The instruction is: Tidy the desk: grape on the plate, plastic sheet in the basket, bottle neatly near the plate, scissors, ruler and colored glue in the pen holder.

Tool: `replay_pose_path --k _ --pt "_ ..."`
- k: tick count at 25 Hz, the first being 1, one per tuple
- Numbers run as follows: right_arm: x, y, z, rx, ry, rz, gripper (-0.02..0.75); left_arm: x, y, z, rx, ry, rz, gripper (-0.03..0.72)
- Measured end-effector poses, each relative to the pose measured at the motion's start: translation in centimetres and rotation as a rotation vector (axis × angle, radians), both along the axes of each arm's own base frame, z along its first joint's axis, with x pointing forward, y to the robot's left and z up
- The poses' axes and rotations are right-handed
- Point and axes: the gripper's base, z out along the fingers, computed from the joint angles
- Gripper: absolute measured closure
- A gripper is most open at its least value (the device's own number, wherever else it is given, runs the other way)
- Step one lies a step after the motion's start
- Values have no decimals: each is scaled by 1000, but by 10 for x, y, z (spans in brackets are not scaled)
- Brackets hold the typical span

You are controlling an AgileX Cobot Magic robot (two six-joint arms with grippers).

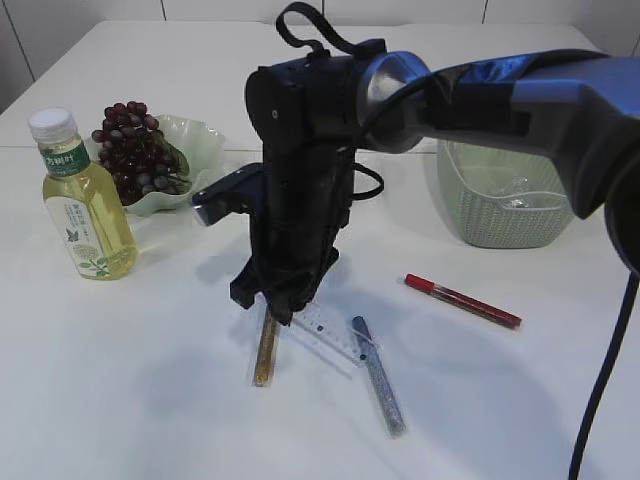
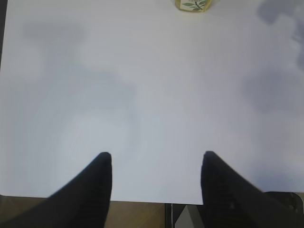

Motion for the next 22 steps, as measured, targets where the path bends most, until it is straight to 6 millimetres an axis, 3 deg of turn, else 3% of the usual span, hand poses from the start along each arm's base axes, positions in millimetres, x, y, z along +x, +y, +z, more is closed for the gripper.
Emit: replay_pose_path --k 6,13,17,22 --pt "4 -3 4 -35 -29 -175 438 0 -1 0 -6 1 -1 253" --pt "-1 -9 48 25 -100 -196 438 0 -1 0 -6 1 -1 253" --pt "-12 -19 71 30 -132 -190 438 0 -1 0 -6 1 -1 253" --pt "-32 -37 76 101 -238 -178 438 0 -1 0 -6 1 -1 253"
